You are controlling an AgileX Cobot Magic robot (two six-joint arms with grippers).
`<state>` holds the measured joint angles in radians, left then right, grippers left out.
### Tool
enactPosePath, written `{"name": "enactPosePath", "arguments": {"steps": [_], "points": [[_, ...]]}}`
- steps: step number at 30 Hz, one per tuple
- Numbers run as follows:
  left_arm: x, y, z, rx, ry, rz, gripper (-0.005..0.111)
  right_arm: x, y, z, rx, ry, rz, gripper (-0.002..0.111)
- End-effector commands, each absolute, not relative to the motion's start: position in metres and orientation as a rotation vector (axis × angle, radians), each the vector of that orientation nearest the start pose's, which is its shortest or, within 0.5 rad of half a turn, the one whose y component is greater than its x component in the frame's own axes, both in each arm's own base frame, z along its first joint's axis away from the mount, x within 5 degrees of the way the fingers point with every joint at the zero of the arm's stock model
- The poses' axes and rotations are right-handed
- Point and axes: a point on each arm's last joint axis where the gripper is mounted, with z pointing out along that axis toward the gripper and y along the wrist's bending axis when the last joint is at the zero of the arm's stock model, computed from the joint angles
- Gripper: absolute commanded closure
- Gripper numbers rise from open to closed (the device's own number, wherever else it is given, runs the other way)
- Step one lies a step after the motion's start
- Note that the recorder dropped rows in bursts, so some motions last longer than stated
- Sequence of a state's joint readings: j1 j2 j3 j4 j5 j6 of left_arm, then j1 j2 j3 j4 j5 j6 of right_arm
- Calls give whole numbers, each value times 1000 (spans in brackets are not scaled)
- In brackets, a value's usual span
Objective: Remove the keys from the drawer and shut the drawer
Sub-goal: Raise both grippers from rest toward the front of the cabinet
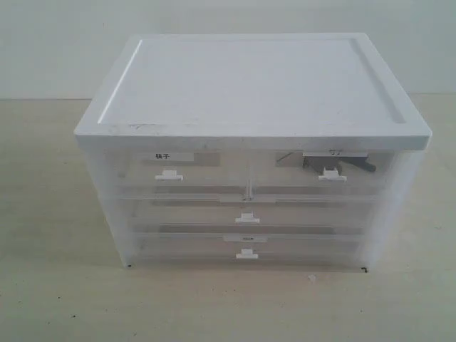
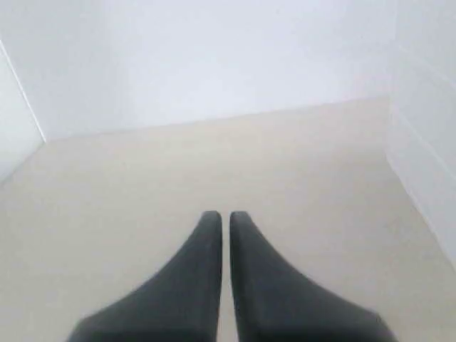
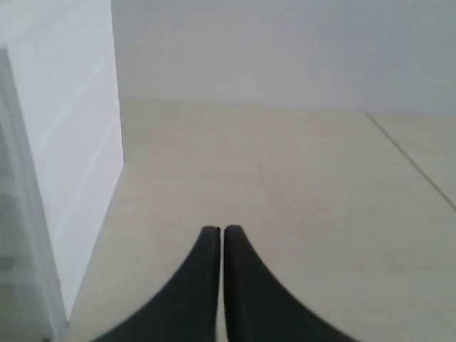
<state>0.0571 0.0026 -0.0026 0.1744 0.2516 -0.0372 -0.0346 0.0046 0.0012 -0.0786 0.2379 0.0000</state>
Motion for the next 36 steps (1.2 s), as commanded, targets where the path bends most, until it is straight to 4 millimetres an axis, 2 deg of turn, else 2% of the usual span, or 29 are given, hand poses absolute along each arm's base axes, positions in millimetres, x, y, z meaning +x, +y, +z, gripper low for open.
{"name": "enactPosePath", "arguments": {"steps": [1,7,10,13,15,17,21,24,27,30,36], "points": [[56,5,206,26,1569,142,102,56,-2,211,-43,1510,-114,108],[54,1,228,-68,1312,-25,102,51,0,236,-9,1227,-41,108],[50,0,240,-165,1175,-210,102,48,1,244,52,1136,69,108],[49,-1,241,-276,1139,-390,102,46,1,248,143,1074,235,108],[49,-1,241,-299,1134,-440,102,44,2,251,174,1032,307,108],[49,-4,243,-234,1134,-406,102,41,2,256,179,968,353,108],[48,-13,243,-132,1152,-449,102,35,4,265,166,851,428,108],[44,-30,246,71,1127,-515,102,34,7,268,112,864,396,108],[46,-41,251,197,1164,-571,102,34,10,289,43,860,327,108],[54,-46,259,282,1228,-563,102,38,11,312,28,858,331,108],[70,-62,255,599,1243,-537,102,66,16,349,-47,944,304,108]]}}
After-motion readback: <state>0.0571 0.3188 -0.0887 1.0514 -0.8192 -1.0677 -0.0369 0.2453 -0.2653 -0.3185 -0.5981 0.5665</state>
